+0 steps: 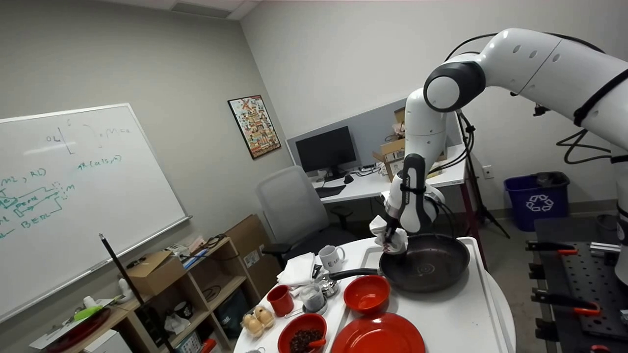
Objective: Pick up the white towel from the tray, wipe the inside of the black pan and put the towel back on the tray.
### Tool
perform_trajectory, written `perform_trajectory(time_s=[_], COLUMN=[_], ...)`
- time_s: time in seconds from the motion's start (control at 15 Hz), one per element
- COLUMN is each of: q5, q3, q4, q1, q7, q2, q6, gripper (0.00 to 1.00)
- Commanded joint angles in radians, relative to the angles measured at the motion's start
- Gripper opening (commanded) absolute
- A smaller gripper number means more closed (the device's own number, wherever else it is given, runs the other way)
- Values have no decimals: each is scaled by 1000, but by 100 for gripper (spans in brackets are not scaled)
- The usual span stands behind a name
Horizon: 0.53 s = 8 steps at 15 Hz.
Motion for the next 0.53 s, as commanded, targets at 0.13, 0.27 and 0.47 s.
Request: perform_trajectory(time_s=[0.13, 0.27, 0.47], q5=[-87, -148, -233], q3=[84, 150, 310], q4=[46, 34, -10], q1=[-66, -125, -272], q7=[39, 39, 4], q2=[-35, -75, -141], q6=[0, 2, 2], gripper=[6, 6, 6])
